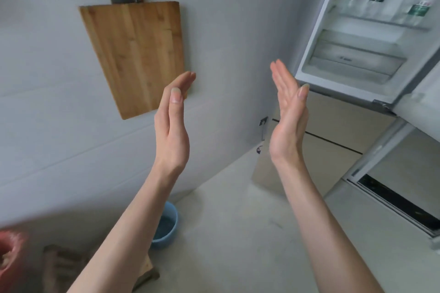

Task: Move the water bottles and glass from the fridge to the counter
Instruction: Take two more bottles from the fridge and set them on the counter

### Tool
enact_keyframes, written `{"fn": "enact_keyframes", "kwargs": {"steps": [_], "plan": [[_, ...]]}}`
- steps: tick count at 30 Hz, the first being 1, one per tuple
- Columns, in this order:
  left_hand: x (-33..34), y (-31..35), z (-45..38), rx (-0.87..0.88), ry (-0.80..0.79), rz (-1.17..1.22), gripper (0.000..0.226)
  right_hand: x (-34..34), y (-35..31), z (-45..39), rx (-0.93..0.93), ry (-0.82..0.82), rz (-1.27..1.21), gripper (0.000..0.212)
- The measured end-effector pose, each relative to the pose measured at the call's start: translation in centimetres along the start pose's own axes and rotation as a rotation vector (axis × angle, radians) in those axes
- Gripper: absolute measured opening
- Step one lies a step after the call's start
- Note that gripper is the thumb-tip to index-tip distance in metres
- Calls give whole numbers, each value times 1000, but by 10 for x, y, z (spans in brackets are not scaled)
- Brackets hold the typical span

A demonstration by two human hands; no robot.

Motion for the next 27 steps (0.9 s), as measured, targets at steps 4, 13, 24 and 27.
{"fn": "enact_keyframes", "kwargs": {"steps": [4, 13, 24, 27], "plan": [[59, -37, -27, -26, -66, 28, 44, -40, 32, -46, -1, 53, 37, 82], [173, -119, -83, -75, -167, 116, 45, -125, 98, -122, 29, 176, 131, 73], [291, -248, -161, -118, -342, 220, 51, -180, 178, -223, -14, 329, 252, 90], [321, -279, -197, -109, -364, 266, 54, -189, 197, -258, -16, 371, 268, 84]]}}
Point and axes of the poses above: each hand's wrist, its own z-axis away from the middle knuckle, its own x-axis out of the palm, y = z × x, the point moved 7 cm from there along -z, towards the middle knuckle, and after that the axes turned 14 degrees about z, right-handed, at the moved point
